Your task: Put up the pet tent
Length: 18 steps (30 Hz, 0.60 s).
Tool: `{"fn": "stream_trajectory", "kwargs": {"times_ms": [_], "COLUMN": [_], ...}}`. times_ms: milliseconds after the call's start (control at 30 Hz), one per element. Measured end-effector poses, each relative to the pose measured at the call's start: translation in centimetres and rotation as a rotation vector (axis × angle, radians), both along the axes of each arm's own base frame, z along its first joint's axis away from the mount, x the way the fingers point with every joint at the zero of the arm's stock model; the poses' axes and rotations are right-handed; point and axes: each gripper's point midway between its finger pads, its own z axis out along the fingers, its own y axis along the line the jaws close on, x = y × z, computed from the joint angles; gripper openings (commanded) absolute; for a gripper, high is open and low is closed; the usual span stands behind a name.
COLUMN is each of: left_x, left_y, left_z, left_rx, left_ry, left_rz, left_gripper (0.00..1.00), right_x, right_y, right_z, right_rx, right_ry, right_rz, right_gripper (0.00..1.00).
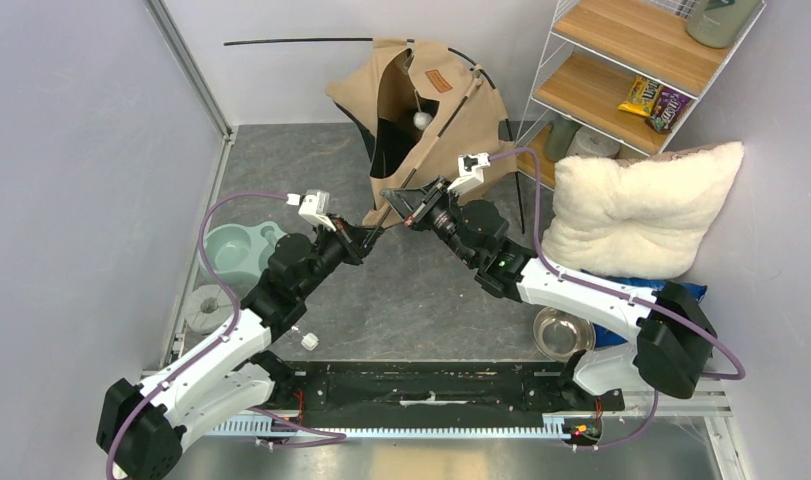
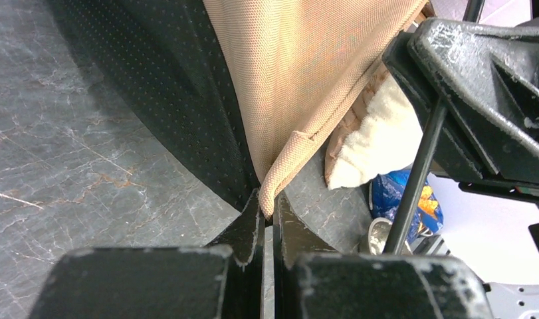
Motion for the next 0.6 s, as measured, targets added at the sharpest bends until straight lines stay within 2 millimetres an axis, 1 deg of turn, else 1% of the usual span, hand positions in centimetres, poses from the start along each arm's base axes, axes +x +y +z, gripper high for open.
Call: {"fn": "stream_trajectory", "kwargs": {"times_ms": [300, 467, 500, 600], "left_x": [0.2, 0.2, 0.3, 0.4], "left_y": [0.3, 0.3, 0.3, 0.3], "left_z": [-0.1, -0.4, -0.7, -1.5], "left_rx": [-0.04, -0.047, -0.042, -0.032], "left_ry": [0.073, 0.101, 0.112, 0.139], "left_rz": [0.042, 0.051, 0.054, 0.06], "left_gripper": [0.02, 0.02, 0.02, 0.02], "right_x": [0.5, 0.4, 0.3, 0.0], "right_y": [0.4, 1.3, 1.4, 1.8], "right_z": [-1.2, -2.4, -2.6, -3.0], "right_rx": [-0.045, -0.086, -0.093, -0.11], "right_ry": [-0.014, -0.018, -0.02, -0.024], "right_rz": [-0.004, 0.007, 0.01, 0.024], "right_gripper": [0.0, 0.0, 0.01, 0.11]}}
